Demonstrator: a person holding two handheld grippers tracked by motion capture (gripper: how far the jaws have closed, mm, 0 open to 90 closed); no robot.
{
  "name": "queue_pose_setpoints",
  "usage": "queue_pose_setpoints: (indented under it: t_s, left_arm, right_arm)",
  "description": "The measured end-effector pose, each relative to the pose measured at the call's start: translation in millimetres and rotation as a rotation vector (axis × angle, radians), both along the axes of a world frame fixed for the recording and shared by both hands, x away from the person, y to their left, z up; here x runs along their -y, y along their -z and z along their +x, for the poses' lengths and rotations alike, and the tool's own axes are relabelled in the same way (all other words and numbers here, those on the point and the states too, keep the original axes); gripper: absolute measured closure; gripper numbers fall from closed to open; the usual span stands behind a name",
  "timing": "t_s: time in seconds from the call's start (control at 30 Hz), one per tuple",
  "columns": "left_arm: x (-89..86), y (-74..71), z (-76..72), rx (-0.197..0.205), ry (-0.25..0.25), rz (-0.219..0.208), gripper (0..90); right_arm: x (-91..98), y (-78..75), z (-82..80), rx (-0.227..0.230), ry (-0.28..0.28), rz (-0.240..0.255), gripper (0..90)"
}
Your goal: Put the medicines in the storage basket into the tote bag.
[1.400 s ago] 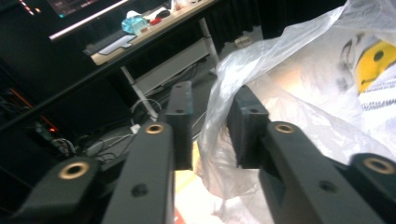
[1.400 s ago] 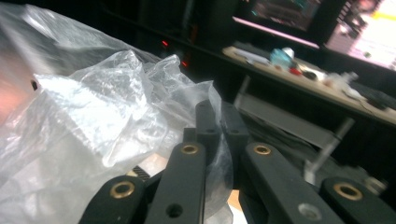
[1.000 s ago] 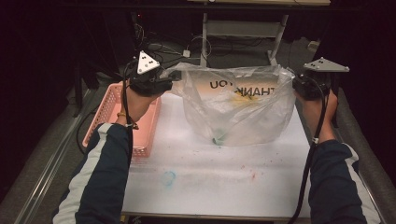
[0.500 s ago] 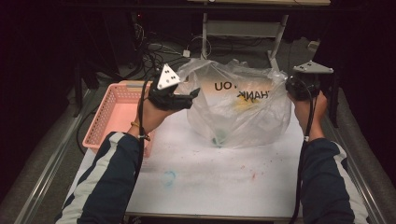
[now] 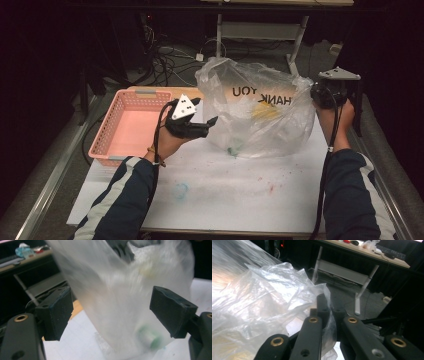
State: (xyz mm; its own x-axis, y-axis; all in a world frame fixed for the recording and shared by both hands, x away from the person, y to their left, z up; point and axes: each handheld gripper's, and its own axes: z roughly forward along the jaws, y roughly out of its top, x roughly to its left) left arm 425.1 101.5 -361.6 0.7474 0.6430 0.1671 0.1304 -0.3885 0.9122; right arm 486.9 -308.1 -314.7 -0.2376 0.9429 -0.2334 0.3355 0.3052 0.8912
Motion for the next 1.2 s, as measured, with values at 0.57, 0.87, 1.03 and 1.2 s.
queue_pose_setpoints:
  t_s: [0.57,0.87,1.03,1.2]
  left_arm:
    - [19.4,52.5,45.0,-0.204,-0.026,0.008,61.6]
    - [20.3,51.5,40.2,-0.189,-0.007,0.026,83.2]
    - [16.0,47.7,37.2,-0.169,0.002,0.023,86.3]
    - [12.1,44.0,32.8,-0.143,0.002,0.023,86.6]
  right_arm:
    - [-2.3,-40.0,-62.9,0.216,-0.132,0.116,33.8]
    - [18.6,2.8,-98.3,0.163,-0.175,0.153,26.7]
    - [16.3,75.2,-79.7,-0.098,-0.225,0.131,25.9]
    - [17.4,103.9,-60.6,-0.206,-0.252,0.145,60.8]
